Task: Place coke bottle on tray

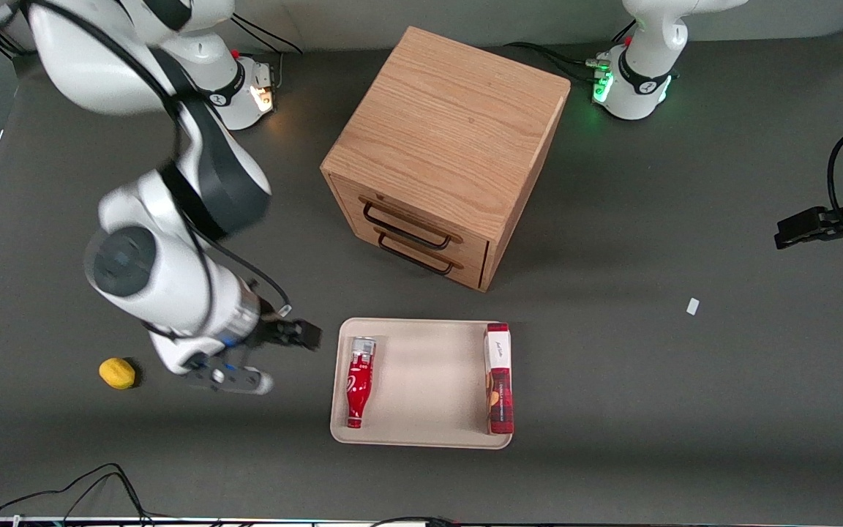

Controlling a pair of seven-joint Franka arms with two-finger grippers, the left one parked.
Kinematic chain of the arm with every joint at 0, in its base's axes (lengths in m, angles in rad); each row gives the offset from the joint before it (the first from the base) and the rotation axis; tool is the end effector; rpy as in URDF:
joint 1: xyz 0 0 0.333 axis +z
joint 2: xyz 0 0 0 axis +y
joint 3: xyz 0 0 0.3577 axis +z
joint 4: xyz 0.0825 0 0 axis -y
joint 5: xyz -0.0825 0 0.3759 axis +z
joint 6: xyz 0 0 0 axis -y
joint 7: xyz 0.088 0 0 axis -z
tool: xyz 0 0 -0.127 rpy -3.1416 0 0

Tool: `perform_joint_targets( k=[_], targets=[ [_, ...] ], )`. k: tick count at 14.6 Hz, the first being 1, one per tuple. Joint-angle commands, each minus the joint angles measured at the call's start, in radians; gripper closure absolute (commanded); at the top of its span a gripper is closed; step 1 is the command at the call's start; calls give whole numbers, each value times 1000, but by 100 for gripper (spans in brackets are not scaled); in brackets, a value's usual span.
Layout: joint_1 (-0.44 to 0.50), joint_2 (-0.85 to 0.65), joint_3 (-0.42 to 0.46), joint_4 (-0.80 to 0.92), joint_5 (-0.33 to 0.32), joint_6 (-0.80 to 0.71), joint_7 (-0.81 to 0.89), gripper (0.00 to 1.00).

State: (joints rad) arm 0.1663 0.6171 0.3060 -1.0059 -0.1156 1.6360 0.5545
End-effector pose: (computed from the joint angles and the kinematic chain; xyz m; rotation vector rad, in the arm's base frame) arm 0.6952 0.2563 0.5258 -3.0653 0.2051 -0.0054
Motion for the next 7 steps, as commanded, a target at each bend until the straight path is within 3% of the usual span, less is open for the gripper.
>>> perform_joint_targets(
  k=[1, 5, 7],
  targets=[
    [-42, -175, -51, -94, 14, -196, -16, 0],
    [-53, -472, -157, -277, 42, -344, -135, 0],
    [-53, -641, -261, -441, 141, -326, -171, 0]
  ],
)
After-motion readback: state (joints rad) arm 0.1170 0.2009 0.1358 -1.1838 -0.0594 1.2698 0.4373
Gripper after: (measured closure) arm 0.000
